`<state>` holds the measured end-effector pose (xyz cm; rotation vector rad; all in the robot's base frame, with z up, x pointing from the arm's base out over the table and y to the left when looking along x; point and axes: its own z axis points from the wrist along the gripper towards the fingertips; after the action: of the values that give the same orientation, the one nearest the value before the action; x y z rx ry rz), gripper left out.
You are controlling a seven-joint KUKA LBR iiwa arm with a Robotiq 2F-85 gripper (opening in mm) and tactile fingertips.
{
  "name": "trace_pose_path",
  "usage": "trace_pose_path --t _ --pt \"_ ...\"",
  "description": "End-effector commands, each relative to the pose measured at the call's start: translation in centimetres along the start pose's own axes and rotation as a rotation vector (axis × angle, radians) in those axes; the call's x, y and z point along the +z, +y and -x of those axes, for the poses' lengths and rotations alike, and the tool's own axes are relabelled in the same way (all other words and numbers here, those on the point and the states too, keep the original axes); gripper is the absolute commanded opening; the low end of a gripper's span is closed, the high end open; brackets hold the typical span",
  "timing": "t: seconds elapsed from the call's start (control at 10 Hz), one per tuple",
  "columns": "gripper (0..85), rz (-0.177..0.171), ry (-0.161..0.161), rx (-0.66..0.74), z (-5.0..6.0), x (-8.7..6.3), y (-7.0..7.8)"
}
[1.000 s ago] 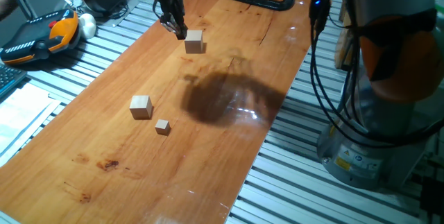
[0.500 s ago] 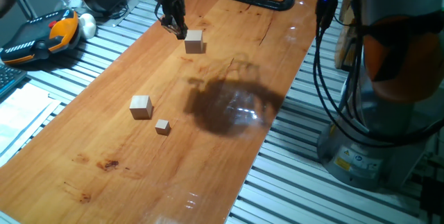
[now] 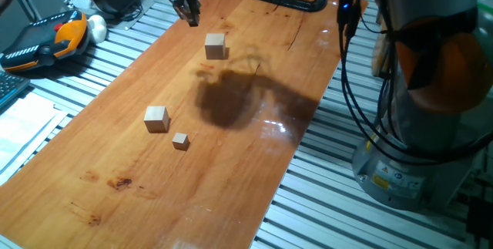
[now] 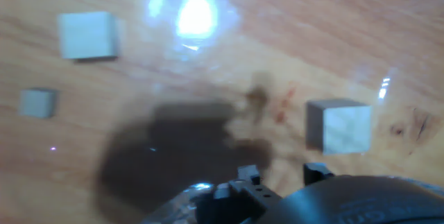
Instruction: Pick up the small block on the left and move it to the right
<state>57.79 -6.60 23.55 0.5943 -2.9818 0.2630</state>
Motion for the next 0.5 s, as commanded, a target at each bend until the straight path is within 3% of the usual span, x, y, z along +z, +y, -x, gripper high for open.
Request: trace_pose_path --t 0.0,0.2,0.4 --pt "64.3 -0.001 -0.002 0.004 0.3 0.4 -0.6" --pt "71.0 -0.002 -0.004 -0.004 1.2 2.1 -2.7" --pt "73.3 0.029 -0.017 0.005 1.9 4.3 -4.2"
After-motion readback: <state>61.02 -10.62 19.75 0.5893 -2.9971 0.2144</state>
